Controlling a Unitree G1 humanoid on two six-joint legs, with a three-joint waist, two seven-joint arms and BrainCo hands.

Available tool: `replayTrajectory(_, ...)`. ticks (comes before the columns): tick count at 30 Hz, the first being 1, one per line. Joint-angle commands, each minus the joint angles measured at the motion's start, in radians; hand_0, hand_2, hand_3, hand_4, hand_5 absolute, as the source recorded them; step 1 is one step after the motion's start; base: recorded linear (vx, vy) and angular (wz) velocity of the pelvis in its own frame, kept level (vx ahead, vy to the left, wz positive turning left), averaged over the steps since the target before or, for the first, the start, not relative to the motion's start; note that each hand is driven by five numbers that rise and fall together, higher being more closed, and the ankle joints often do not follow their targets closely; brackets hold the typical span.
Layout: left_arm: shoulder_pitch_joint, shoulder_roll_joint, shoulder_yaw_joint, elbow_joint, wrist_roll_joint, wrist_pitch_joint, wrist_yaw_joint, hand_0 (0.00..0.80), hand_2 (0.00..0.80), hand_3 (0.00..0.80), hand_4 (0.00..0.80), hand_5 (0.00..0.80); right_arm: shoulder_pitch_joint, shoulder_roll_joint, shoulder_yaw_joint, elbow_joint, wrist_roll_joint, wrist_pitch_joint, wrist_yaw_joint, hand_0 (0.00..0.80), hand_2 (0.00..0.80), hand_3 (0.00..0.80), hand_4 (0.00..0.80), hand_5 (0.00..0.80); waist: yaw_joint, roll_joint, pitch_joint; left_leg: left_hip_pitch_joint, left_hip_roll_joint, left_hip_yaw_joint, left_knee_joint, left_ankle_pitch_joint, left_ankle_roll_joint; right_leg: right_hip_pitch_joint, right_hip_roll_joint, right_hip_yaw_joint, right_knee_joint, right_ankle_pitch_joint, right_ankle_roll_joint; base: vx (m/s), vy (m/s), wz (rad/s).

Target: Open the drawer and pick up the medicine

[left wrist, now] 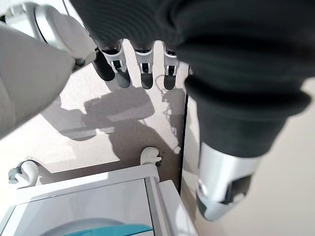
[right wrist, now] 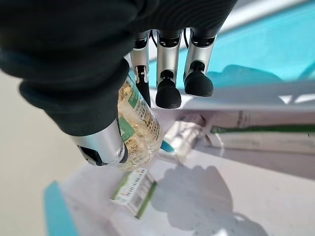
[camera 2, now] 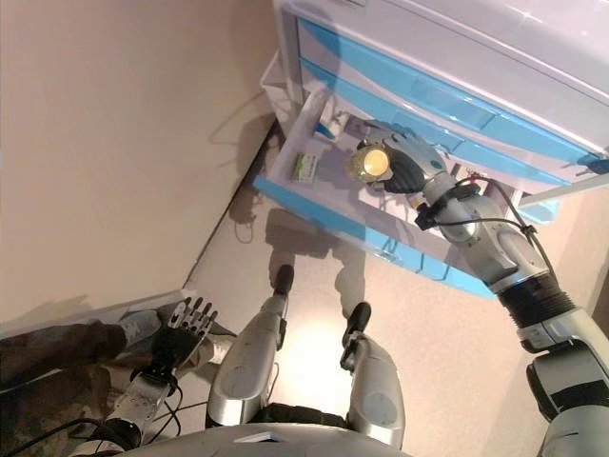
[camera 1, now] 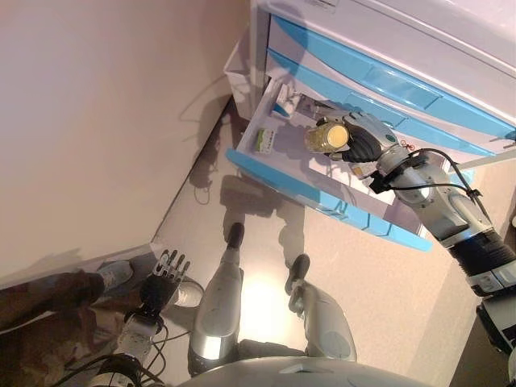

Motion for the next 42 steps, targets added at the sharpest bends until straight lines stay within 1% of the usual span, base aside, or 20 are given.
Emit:
replayTrajectory(1, 0.092, -0.007, 0.012, -0.011, 0.032, -0.024, 0.003, 0.000, 0.000, 0.000, 0.000, 0.000, 0.021, -0.039, -0.021, -0.141, 0.097, -0.067, 0.061, 0.800, 0.800, 0.800, 0.800, 0.800, -0.020, -0.024, -0.154, 0.002, 0.000, 0.010, 0.039, -0.143, -0.001, -0.023, -0.011, 0.017, -0.058, 0.074, 0.041, 0.027, -0.008, -0.04)
replayTrajectory(7, 0.105, -0.028, 0.027, -0.008, 0.041, -0.024, 0.011, 0.000, 0.000, 0.000, 0.000, 0.000, 0.067, -0.058, -0.108, -0.319, 0.272, -0.079, 0.244, 0.800, 0.800, 0.800, 0.800, 0.800, -0.041, -0.029, -0.196, 0.037, 0.009, 0.025, 0.005, -0.140, -0.009, 0.002, -0.005, 0.033, -0.078, 0.068, 0.043, 0.022, -0.002, -0.13)
replayTrajectory(10, 0.113, -0.037, 0.031, -0.003, 0.041, -0.027, 0.013, 0.000, 0.000, 0.000, 0.000, 0.000, 0.085, -0.063, -0.146, -0.393, 0.387, -0.051, 0.332, 0.800, 0.800, 0.800, 0.800, 0.800, -0.051, -0.031, -0.220, 0.052, 0.013, 0.032, -0.009, -0.138, -0.013, 0.010, -0.004, 0.040, -0.085, 0.066, 0.043, 0.031, 0.012, -0.04)
replayTrajectory(13, 0.119, -0.046, 0.034, 0.010, 0.040, -0.030, 0.015, 0.000, 0.000, 0.000, 0.000, 0.000, 0.102, -0.058, -0.182, -0.450, 0.507, -0.004, 0.405, 0.800, 0.800, 0.800, 0.800, 0.800, -0.059, -0.035, -0.245, 0.067, 0.017, 0.038, -0.018, -0.139, -0.018, 0.019, -0.003, 0.046, -0.092, 0.065, 0.044, 0.050, 0.014, -0.11)
replayTrajectory(16, 0.120, -0.052, 0.035, 0.024, 0.043, -0.031, 0.022, 0.000, 0.000, 0.000, 0.000, 0.000, 0.107, -0.046, -0.214, -0.479, 0.598, 0.046, 0.450, 0.800, 0.800, 0.800, 0.800, 0.800, -0.064, -0.039, -0.269, 0.080, 0.022, 0.045, -0.024, -0.141, -0.023, 0.031, -0.004, 0.051, -0.101, 0.065, 0.046, 0.061, 0.002, -0.10)
replayTrajectory(23, 0.129, -0.062, 0.045, 0.063, 0.060, -0.034, 0.027, 0.000, 0.000, 0.000, 0.000, 0.000, 0.082, -0.035, -0.275, -0.473, 0.716, 0.125, 0.434, 0.800, 0.800, 0.800, 0.800, 0.800, -0.066, -0.048, -0.314, 0.107, 0.034, 0.047, -0.035, -0.147, -0.034, 0.057, -0.003, 0.050, -0.115, 0.061, 0.048, 0.064, -0.011, -0.05)
replayTrajectory(28, 0.149, -0.062, 0.057, 0.084, 0.080, -0.029, 0.025, 0.000, 0.000, 0.000, 0.000, 0.000, 0.035, -0.041, -0.316, -0.418, 0.797, 0.164, 0.384, 0.800, 0.800, 0.800, 0.800, 0.800, -0.060, -0.052, -0.344, 0.126, 0.039, 0.044, -0.039, -0.151, -0.039, 0.076, -0.007, 0.048, -0.121, 0.059, 0.051, 0.080, -0.003, 0.00)
replayTrajectory(32, 0.161, -0.062, 0.064, 0.097, 0.097, -0.022, 0.026, 0.000, 0.000, 0.000, 0.000, 0.000, -0.018, -0.045, -0.321, -0.348, 0.830, 0.188, 0.339, 0.800, 0.800, 0.800, 0.800, 0.800, -0.051, -0.053, -0.363, 0.139, 0.041, 0.040, -0.040, -0.156, -0.039, 0.092, -0.008, 0.043, -0.124, 0.054, 0.050, 0.092, 0.001, 0.01)
replayTrajectory(37, 0.171, -0.055, 0.067, 0.110, 0.118, -0.006, 0.029, 0.000, 0.000, 0.000, 0.000, 0.000, -0.100, -0.077, -0.316, -0.262, 0.856, 0.221, 0.270, 0.800, 0.800, 0.800, 0.800, 0.800, -0.040, -0.053, -0.385, 0.154, 0.041, 0.033, -0.044, -0.160, -0.039, 0.111, -0.012, 0.037, -0.129, 0.049, 0.050, 0.085, 0.008, 0.01)
replayTrajectory(42, 0.178, -0.046, 0.070, 0.113, 0.127, 0.010, 0.035, 0.000, 0.000, 0.000, 0.000, 0.000, -0.186, -0.105, -0.283, -0.164, 0.886, 0.275, 0.204, 0.800, 0.800, 0.800, 0.800, 0.800, -0.031, -0.054, -0.399, 0.167, 0.039, 0.028, -0.046, -0.164, -0.038, 0.126, -0.014, 0.032, -0.133, 0.046, 0.050, 0.068, 0.012, 0.01)
